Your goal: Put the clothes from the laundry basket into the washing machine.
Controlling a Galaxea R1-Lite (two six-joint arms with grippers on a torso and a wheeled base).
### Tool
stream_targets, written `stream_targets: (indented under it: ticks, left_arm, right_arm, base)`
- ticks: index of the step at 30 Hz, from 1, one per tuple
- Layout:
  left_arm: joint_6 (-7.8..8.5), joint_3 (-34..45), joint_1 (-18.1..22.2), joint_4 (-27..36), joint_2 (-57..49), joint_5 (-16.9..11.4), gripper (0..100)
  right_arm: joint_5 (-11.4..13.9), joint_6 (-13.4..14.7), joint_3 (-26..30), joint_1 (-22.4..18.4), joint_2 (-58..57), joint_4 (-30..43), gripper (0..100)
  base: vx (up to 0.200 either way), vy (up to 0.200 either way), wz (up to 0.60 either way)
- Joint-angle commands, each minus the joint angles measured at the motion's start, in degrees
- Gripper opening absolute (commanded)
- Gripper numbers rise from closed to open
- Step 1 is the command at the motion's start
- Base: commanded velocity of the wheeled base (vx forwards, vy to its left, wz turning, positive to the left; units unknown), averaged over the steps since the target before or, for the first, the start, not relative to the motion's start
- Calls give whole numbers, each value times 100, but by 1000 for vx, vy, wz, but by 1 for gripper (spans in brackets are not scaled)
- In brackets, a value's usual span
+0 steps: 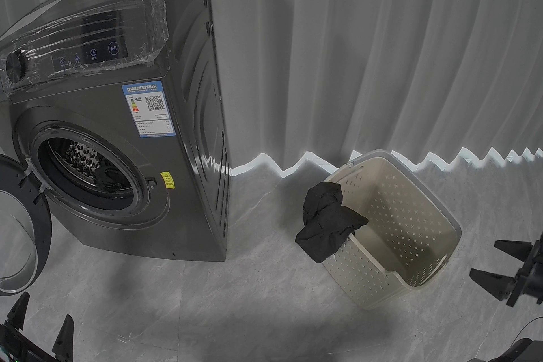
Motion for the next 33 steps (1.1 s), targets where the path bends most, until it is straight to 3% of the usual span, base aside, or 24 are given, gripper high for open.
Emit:
stream_targets:
  ticks: [1, 3, 5, 8, 10, 13, 14, 17, 22, 27, 33]
  left_arm:
    - [0, 92, 2, 0, -93, 0, 100]
    - [0, 92, 2, 0, -93, 0, 100]
    - [0, 92, 2, 0, -93, 0, 100]
    - [0, 92, 2, 0, -93, 0, 100]
    - [0, 92, 2, 0, -93, 0, 100]
    - [0, 92, 2, 0, -93, 0, 100]
    - [-9, 92, 2, 8, -93, -17, 100]
    - [-9, 92, 2, 8, -93, -26, 100]
    - [-9, 92, 2, 0, -93, -26, 100]
    - [0, 92, 2, 0, -93, -26, 100]
    - [0, 92, 2, 8, -93, -17, 100]
  right_arm:
    - [-309, 1069, -282, 1100, 3231, -1612, 100]
    - [-459, 1412, -299, 1355, 3600, -2007, 100]
    - [-511, 1508, -308, 1522, 4004, -2420, 100]
    - [-555, 1491, -335, 1619, 4655, -3044, 100]
    - [-740, 1464, -370, 1645, 5288, -3633, 100]
    - [-872, 1473, -396, 1689, 5586, -3941, 100]
    - [-1048, 1473, -396, 1786, 6166, -4609, 100]
    - [-1083, 1482, -440, 1883, 6720, -5189, 100]
    - [-1258, 1482, -888, 1970, 7274, -5338, 100]
    - [-1267, 1508, -1512, 1918, 7942, -5373, 100]
    - [-1294, 1482, -1820, 1883, 8408, -5470, 100]
  base:
    - [0, -200, 0]
    - [0, 0, 0]
    - [0, 0, 0]
    - [0, 0, 0]
    - [0, 0, 0]
    - [0, 0, 0]
    - [200, 200, 0]
    - [200, 200, 0]
    - [200, 200, 0]
    - [0, 0, 0]
    - [0, 0, 0]
